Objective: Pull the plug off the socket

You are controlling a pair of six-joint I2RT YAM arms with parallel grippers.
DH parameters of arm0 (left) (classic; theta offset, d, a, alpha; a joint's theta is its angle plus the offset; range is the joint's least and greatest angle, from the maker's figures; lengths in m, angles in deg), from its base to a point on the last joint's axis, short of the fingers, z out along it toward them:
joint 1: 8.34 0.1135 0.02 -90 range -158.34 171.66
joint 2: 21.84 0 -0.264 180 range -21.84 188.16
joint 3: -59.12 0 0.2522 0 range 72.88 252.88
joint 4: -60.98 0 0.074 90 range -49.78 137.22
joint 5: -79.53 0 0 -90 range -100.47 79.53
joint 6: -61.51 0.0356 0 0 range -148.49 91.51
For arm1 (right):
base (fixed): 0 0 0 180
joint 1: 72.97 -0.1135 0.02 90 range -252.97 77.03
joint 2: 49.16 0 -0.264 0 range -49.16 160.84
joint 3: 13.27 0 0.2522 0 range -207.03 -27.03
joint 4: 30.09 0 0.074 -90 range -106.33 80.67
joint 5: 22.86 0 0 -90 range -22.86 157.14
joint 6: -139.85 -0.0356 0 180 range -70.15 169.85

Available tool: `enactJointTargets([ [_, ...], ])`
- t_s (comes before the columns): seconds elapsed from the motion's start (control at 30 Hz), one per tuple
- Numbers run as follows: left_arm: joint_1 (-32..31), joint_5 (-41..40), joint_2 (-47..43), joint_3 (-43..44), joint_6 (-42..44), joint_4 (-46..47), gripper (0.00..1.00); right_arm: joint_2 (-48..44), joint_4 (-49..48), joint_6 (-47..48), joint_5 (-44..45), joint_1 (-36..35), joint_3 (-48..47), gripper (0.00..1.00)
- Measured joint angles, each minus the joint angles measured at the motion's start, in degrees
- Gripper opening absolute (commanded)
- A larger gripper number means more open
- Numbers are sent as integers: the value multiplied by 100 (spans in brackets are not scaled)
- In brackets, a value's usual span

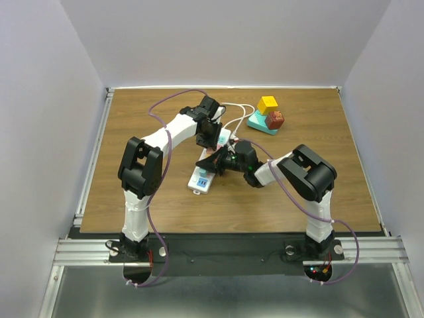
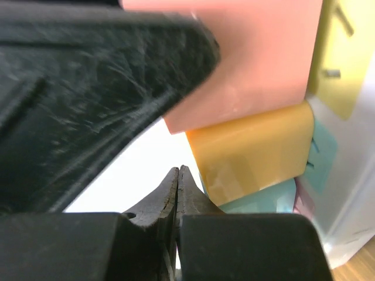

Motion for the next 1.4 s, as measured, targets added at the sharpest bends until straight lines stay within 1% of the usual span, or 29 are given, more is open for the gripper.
enactJointTargets([
  [0.2,0,4,-4,0,-13,-4,0,-55,212,111,356,0,-17,0],
  [0.37,0,-13,-17,2,-20,-22,0,-162,557,153,501,0,-44,0],
  [0.47,-13,-81,-20,98,-26,-197,0,-216,745,177,507,2,-44,0],
  [0.57,-20,-127,-20,374,-61,-516,0,-192,776,184,431,4,-74,0],
  [0.67,-39,-101,-20,949,-107,-824,0,-122,710,190,293,37,-83,1],
  [0.77,-68,-74,-46,1314,-136,-881,0,-13,570,205,146,59,-138,0],
  [0.93,-74,-90,-92,1436,-166,-1045,0,76,516,337,26,63,-238,1],
  [1.07,-11,-260,-107,1495,-188,-1233,0,59,590,555,-42,68,-264,0],
  [1.17,267,-343,-190,1550,-229,-1217,0,-15,721,741,-149,68,-229,0],
  [1.3,1185,-435,-396,1550,-256,-1003,0,-151,907,916,-354,68,-140,0],
  [1.4,1805,-623,-387,1550,-249,-883,0,-273,1169,1132,-520,66,-136,1],
])
